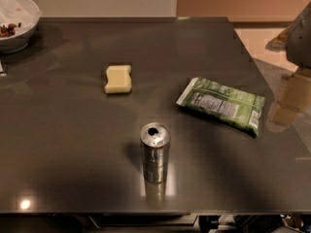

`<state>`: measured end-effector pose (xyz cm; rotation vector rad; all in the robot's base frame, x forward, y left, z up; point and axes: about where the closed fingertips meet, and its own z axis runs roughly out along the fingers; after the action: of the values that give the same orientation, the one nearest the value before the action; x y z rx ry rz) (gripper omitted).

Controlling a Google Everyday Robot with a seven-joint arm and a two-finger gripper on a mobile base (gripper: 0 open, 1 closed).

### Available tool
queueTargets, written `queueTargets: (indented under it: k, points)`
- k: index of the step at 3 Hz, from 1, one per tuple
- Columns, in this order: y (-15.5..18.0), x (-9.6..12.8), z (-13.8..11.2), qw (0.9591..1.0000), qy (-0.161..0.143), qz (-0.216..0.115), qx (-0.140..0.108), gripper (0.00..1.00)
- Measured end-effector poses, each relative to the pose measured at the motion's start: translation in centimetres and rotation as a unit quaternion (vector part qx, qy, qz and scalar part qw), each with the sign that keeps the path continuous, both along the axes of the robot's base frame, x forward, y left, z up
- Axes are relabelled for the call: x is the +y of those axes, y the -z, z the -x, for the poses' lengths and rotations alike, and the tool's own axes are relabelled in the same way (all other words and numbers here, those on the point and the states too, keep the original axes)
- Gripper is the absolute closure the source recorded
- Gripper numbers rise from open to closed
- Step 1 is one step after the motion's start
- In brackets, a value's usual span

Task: Pick redbull can

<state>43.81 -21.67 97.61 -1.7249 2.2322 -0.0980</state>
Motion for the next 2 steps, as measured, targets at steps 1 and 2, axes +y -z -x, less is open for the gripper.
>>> queueTargets:
  k: [1, 2]
  points:
    - [0.0, 0.0, 0.0, 1.0, 0.0, 0.0, 0.0, 0.0]
    - [-0.1, 0.55, 0.18, 0.9999, -0.008, -0.014, 0.001, 0.0]
